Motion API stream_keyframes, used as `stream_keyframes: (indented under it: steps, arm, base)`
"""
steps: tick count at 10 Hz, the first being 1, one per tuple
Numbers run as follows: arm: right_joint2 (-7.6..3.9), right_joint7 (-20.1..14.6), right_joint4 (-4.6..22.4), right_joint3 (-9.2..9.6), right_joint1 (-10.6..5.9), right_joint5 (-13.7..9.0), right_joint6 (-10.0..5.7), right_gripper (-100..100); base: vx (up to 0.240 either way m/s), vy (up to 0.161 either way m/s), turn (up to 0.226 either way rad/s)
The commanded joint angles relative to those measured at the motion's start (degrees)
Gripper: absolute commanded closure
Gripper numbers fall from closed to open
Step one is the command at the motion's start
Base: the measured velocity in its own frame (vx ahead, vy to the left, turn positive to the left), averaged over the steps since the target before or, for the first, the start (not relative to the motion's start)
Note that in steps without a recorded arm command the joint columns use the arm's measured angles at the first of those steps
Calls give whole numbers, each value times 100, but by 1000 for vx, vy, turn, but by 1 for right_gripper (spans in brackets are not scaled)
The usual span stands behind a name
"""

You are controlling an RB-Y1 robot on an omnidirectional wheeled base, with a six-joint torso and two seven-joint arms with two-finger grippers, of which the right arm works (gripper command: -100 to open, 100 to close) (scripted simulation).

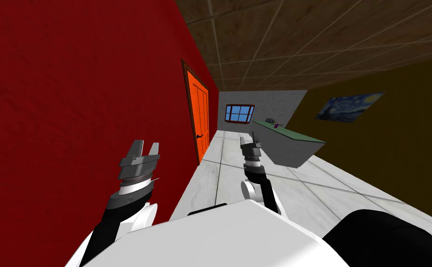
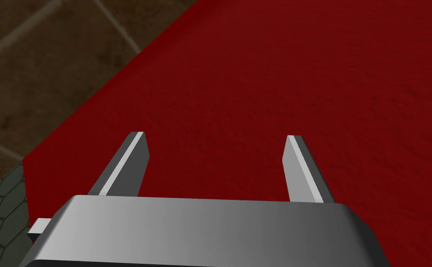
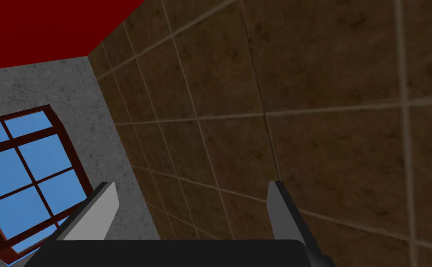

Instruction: Pull the door open

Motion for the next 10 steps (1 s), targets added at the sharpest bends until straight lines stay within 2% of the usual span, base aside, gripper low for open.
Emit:
stream_keyframes:
  steps: [1, 5, 8, 10]
  arm:
    - [-61, -19, 164, 5, -57, 1, -44, -100]
    - [-219, -75, 666, 22, -229, 5, -179, -100]
    - [-361, -135, 1194, 39, -411, 8, -322, -100]
    - [-422, -164, 1452, 47, -500, 10, -391, -100]
  base:
    - [115, -71, 185]
    - [97, -24, 114]
    - [107, -63, 153]
    - [127, -45, 157]
